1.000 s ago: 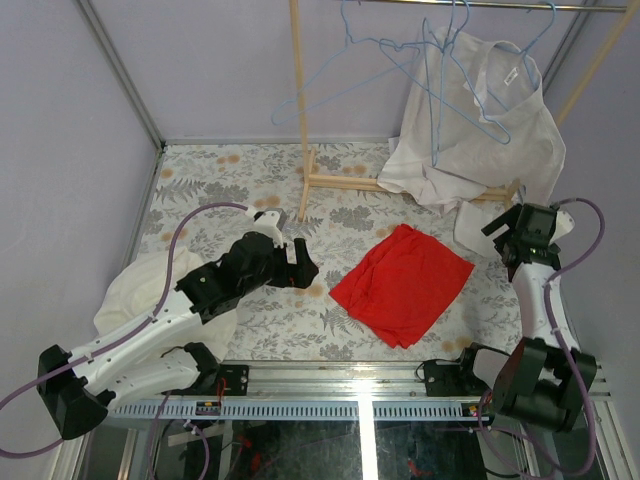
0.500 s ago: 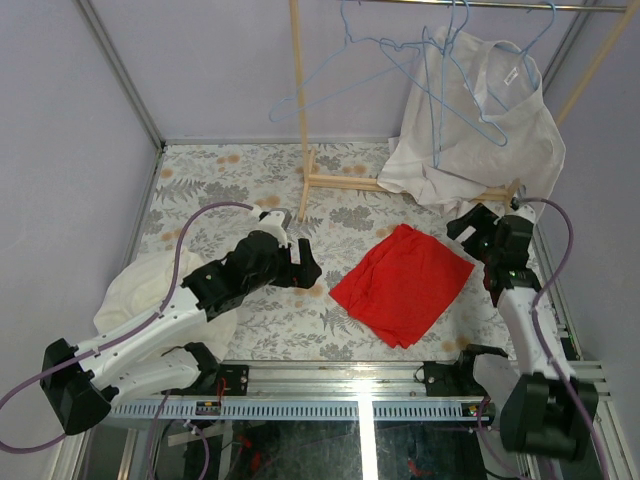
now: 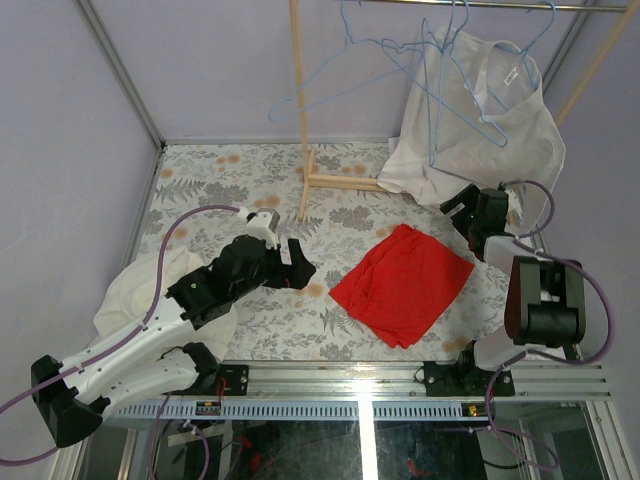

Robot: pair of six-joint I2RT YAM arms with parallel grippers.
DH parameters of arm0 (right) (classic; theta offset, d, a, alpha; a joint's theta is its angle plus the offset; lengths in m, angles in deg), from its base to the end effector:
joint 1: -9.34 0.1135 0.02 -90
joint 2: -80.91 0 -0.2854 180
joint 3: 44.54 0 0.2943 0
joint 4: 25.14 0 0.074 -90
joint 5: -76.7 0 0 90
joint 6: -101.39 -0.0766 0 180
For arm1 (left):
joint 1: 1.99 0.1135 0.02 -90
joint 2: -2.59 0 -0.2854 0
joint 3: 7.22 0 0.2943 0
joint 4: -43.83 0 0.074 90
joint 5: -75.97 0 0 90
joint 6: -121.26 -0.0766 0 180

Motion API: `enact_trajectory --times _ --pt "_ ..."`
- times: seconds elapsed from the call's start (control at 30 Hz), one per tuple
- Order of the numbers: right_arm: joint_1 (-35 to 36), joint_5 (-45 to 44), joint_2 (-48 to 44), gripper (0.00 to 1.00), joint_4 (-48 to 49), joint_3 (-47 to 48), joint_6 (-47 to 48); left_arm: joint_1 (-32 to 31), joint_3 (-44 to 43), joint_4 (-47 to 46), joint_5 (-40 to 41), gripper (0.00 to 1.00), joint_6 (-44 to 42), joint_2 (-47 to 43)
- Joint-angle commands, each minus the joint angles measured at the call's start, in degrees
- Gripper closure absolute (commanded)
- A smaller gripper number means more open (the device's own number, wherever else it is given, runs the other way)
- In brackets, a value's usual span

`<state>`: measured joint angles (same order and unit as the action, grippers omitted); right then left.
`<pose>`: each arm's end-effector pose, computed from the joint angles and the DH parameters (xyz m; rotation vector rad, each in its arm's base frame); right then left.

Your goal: Place the shirt on the hanger

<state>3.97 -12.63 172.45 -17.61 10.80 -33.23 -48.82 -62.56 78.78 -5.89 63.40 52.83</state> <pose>0.3956 -0.0363 0.1527 0.8806 1.9062 0.4297 0.1862 -0.1826 0.2845 0.1878 2.1524 -0.6764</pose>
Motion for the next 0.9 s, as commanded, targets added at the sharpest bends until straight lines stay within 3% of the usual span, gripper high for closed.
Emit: enact_trajectory --times 0.0,0.17,0.33,0.47,0.53,0.87 --pt "0.36 -1.63 3.38 0.33 6.5 4.86 -1.16 0.34 0.8 0.86 2.44 0.1 0.03 -1.81" --pt "0.36 -0.92 6.34 0.54 10.9 5.07 0.81 0.35 1.3 1.25 2.85 0.1 0.24 -2.49" --pt "0.36 0.51 8.9 0.61 11.58 7.07 2.47 0.39 1.44 1.33 2.72 0.1 0.12 -2.08" --pt "0.36 1.38 7.62 0.91 13.31 6.2 3.88 0.42 1.37 1.59 3.02 0.1 0.03 -2.15" --pt "0.36 0.74 4.98 1.0 13.27 4.4 4.53 0.39 1.49 1.74 3.1 0.1 0.03 -2.3" --pt "7.0 -13.23 -17.6 1.0 2.09 -6.17 9.59 0.37 2.88 -0.18 2.52 0.1 0.29 -1.34"
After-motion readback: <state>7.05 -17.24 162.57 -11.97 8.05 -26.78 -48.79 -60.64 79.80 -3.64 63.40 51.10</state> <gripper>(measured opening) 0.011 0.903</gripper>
